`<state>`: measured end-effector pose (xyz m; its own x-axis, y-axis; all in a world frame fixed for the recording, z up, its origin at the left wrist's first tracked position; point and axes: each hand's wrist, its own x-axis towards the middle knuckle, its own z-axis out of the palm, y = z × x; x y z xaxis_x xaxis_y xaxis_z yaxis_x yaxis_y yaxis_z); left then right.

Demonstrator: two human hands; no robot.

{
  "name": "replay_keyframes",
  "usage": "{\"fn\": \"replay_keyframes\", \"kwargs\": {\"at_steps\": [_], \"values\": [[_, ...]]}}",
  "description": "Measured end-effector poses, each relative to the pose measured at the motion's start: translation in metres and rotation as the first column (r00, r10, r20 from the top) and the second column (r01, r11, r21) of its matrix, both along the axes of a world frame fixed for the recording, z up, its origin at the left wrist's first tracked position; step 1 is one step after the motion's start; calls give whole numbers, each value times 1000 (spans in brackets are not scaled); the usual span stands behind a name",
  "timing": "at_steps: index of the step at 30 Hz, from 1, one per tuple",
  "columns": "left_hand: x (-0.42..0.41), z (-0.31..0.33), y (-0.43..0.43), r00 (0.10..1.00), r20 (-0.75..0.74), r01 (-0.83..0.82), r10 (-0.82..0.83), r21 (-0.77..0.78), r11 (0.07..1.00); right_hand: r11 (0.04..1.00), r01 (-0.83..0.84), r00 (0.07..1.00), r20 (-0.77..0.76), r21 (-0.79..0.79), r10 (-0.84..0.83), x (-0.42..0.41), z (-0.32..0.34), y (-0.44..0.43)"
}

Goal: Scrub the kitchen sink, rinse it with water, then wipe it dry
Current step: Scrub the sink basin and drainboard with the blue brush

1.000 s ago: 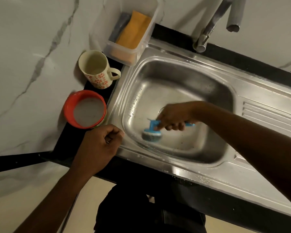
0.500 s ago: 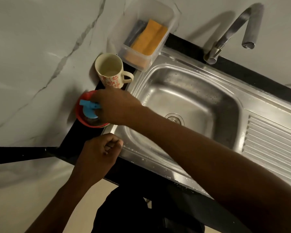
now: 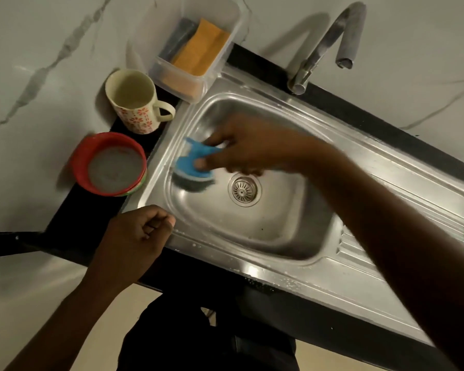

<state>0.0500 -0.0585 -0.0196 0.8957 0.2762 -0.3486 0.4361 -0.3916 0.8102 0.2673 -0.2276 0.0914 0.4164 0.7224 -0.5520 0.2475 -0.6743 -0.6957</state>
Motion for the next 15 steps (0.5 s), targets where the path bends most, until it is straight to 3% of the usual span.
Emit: {"fn": "replay_keyframes", "kwargs": {"at_steps": [4,8,10,12,15], "values": [[4,-1,-14,999,7,34,-34,-9,999,898,-3,999,31,-440,18,49,-31,-94],[15,0,-34,994,32,102,-101,-12,995,608,-124,940,103,-784,324,67,-93,-148],[22,3,-46,990,36,137,-136,-22,990,504,-144,849,156,-852,505,63,-109,-163],[29,6,-58,987,43,155,-154,-28,987,483,-131,817,182,-866,548,55,-121,-171],[37,8,-71,983,69,171,-169,-23,985,492,-301,872,-27,-817,488,23,-145,-169]]}}
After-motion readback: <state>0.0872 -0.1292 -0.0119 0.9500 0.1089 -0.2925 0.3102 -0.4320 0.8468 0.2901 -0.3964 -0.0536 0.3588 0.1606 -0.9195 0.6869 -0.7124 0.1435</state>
